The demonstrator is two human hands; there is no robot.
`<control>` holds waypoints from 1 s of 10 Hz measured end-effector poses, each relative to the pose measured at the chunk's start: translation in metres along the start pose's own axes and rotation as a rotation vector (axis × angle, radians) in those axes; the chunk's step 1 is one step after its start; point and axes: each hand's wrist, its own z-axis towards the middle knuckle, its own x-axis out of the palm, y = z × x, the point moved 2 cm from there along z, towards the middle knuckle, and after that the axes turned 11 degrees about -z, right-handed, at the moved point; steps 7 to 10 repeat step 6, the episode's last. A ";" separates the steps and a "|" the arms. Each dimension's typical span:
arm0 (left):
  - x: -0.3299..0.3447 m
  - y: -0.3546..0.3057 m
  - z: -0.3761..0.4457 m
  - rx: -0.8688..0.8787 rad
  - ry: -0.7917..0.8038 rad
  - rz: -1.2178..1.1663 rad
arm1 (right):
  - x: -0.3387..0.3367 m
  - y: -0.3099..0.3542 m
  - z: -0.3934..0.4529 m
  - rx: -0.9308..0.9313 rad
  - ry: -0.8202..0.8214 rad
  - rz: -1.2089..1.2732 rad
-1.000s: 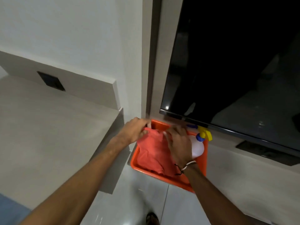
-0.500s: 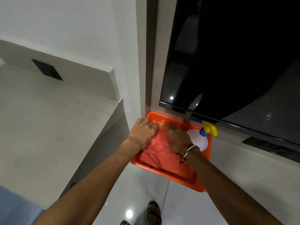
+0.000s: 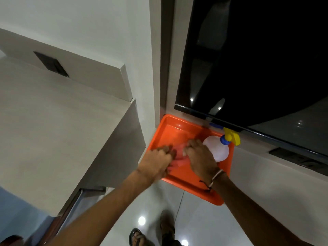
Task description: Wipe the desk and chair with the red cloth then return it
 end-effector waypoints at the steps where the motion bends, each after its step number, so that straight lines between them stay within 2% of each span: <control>1: 0.018 -0.005 -0.001 0.002 0.064 -0.012 | 0.021 0.007 -0.022 0.077 0.053 0.143; 2: 0.020 -0.001 0.010 -0.075 0.109 -0.004 | 0.027 0.019 -0.024 0.153 0.112 0.199; 3: 0.021 -0.001 0.017 -0.154 0.125 0.063 | 0.036 0.034 -0.008 0.139 0.197 0.185; 4: 0.021 0.001 0.021 -0.212 0.021 0.041 | 0.036 0.035 0.014 0.039 0.151 0.186; 5: 0.017 0.000 0.020 -0.273 -0.140 -0.012 | 0.017 0.031 0.049 -0.106 0.083 0.289; 6: 0.017 -0.006 0.008 -0.281 -0.204 0.004 | 0.009 0.031 0.052 -0.140 0.023 0.264; 10: 0.017 -0.006 0.008 -0.281 -0.204 0.004 | 0.009 0.031 0.052 -0.140 0.023 0.264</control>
